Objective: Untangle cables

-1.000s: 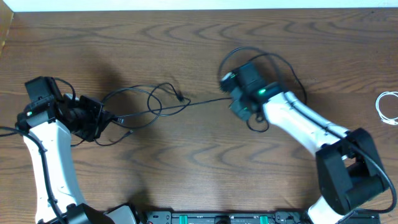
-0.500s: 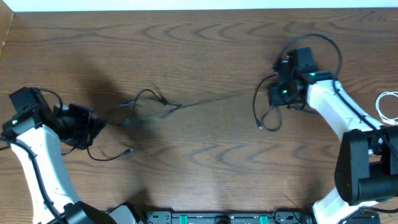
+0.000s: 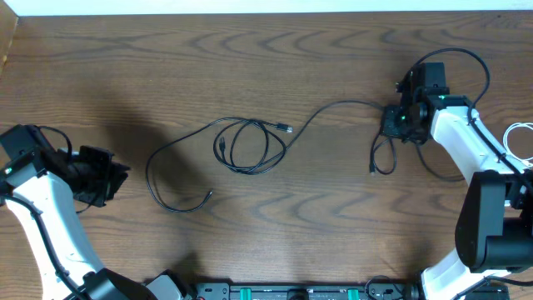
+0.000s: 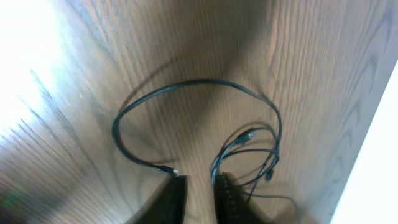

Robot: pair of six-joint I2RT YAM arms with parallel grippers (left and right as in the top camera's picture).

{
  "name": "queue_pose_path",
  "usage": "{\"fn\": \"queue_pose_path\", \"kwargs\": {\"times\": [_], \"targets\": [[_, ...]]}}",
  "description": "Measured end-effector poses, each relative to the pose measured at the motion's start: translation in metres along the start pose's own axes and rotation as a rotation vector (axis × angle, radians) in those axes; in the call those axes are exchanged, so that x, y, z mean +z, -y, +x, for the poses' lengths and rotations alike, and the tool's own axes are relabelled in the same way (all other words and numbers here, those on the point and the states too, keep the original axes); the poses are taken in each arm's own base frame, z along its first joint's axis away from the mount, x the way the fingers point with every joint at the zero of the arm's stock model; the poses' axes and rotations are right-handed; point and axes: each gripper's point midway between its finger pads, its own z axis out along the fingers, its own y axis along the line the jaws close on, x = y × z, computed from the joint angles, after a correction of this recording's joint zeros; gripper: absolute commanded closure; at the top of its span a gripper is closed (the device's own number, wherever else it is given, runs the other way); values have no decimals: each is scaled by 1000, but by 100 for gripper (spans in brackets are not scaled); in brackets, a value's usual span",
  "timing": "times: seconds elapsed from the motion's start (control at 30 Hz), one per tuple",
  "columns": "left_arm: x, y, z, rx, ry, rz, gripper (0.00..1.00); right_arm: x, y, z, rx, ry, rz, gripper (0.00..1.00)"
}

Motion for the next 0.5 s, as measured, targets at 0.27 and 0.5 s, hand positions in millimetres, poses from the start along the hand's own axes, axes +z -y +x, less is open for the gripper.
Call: {"fn": "queue_pose_path", "kwargs": {"times": [0.27, 0.5], "targets": [[18, 35, 25, 220, -15, 15, 23, 2, -23, 4, -70, -7, -51, 99], [56, 66, 69, 487, -38, -42, 21, 3, -33, 7, -112, -9, -63, 99]]}}
